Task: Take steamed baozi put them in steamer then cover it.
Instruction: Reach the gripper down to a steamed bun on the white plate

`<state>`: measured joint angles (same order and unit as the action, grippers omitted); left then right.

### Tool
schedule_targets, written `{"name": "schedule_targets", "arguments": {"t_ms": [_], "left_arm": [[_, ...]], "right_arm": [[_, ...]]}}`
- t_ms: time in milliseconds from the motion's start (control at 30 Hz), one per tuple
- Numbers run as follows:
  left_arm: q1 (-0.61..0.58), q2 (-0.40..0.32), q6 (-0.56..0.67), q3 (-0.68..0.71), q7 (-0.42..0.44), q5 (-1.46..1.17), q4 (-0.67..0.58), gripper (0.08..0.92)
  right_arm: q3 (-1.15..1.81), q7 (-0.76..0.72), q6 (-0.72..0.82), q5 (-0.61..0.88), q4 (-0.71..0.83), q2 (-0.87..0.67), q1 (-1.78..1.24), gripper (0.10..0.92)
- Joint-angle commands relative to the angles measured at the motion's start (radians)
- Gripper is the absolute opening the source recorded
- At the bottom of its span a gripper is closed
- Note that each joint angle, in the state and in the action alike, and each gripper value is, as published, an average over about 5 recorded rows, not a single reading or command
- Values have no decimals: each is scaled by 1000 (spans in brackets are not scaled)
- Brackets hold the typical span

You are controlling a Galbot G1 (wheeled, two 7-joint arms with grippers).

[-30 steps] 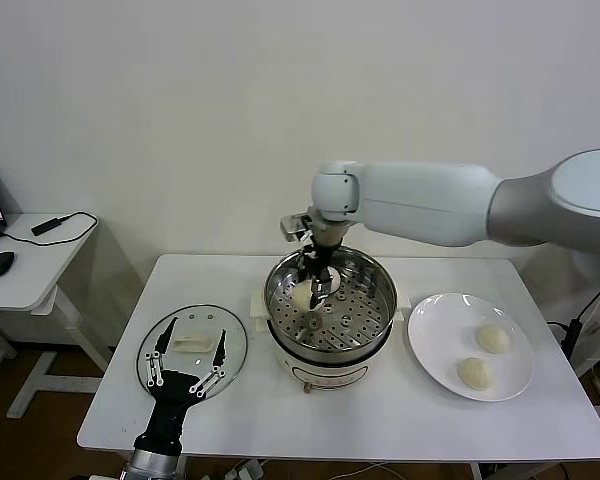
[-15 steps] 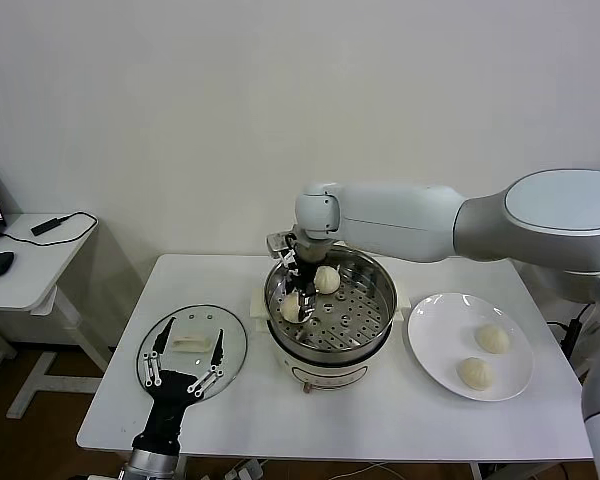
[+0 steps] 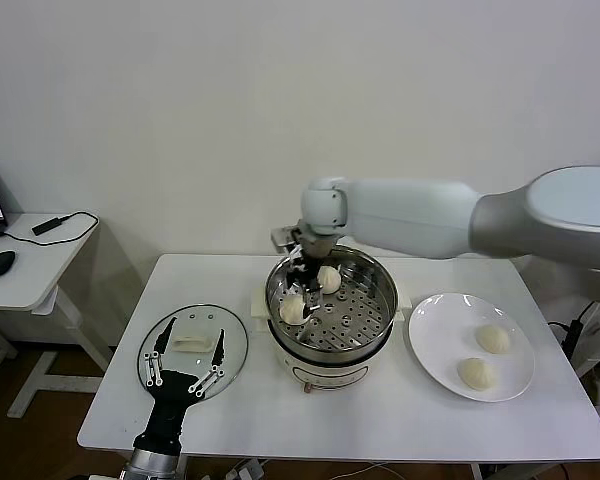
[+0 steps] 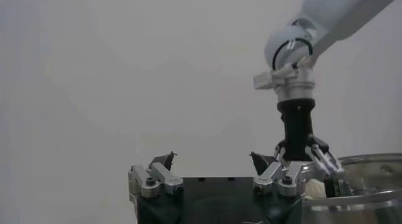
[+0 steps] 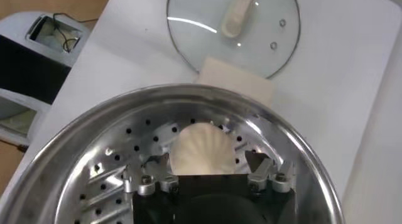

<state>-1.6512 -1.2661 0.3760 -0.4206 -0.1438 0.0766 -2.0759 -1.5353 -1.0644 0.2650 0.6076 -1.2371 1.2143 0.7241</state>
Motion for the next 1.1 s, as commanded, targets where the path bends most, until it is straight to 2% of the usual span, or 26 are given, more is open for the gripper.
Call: {"name": "schedule_targets", "arguments": {"t_ms": [33,267,467,700,1100], "left_arm": [[2,0,-2,6,1,3,-3,823],[2,-2,-4,15,1,12,-6,823],[-4,-5,-5,10,1,21,-14,823],[-15,-14,-6,1,-1,29,-16,823],[-23,-20,-5,-2,-2,42,-6,823]], "right_arm": [[23,-105,-34,-96,-185,-274,135,823],[-36,-165,-117,-261,-215,-549,144,823],[-72,-123,-165,-345,-145,-671,41,823],[49,-92,-189,-389,-41,-722,-193,823],[196,-39,-193,-406,18,-700,-436,823]]}}
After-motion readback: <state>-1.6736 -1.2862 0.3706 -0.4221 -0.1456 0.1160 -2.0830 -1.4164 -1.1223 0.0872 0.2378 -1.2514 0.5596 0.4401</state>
